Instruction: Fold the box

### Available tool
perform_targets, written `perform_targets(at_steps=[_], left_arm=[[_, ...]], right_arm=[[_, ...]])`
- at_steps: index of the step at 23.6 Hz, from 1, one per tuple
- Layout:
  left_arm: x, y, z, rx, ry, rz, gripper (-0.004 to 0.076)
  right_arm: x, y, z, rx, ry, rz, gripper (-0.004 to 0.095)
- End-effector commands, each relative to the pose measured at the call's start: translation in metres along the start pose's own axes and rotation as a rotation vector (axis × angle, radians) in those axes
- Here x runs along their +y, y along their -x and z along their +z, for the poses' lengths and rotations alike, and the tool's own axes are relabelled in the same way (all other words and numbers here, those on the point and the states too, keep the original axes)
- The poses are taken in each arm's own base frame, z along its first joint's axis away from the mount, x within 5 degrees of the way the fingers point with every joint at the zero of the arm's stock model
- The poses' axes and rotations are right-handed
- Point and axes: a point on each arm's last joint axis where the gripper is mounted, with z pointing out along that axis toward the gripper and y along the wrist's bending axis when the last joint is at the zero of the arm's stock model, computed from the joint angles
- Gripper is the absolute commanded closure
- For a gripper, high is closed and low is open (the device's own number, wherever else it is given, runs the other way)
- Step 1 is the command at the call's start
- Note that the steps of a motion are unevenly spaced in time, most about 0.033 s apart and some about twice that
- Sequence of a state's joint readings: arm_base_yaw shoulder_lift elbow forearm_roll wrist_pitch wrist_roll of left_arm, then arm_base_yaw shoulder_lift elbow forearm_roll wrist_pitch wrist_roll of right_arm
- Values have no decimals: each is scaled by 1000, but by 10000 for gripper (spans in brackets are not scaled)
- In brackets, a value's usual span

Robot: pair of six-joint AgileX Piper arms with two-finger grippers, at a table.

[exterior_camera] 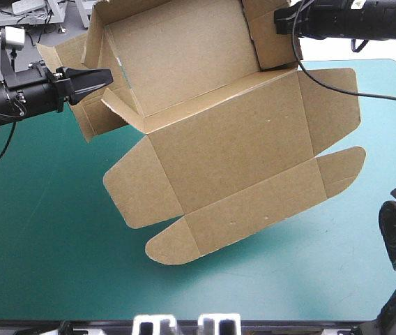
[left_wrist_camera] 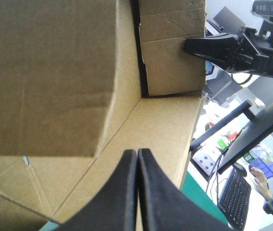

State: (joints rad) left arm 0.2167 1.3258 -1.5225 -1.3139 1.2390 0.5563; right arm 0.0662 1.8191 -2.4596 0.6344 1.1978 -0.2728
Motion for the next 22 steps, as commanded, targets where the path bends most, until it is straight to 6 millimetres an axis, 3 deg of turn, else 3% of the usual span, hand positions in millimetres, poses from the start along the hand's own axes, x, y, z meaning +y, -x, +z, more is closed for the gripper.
perform_targets(at_steps=[1, 5, 10, 16, 22], left_arm=[[-27, 20, -9, -205, -99, 31, 734], [-25, 45, -18, -501, -73, 35, 734], [1, 54, -15, -566, 91, 43, 734], [48, 63, -28, -606, 217, -7, 734], [80, 64, -66, -601, 274, -29, 734]], right_arm=[[17, 16, -26, -120, 5, -15, 917], [17, 15, -27, -101, -6, -24, 917], [21, 17, -37, -120, -13, -35, 917], [17, 26, -78, -201, -28, -15, 917], [8, 28, -117, -243, -52, -2, 917]])
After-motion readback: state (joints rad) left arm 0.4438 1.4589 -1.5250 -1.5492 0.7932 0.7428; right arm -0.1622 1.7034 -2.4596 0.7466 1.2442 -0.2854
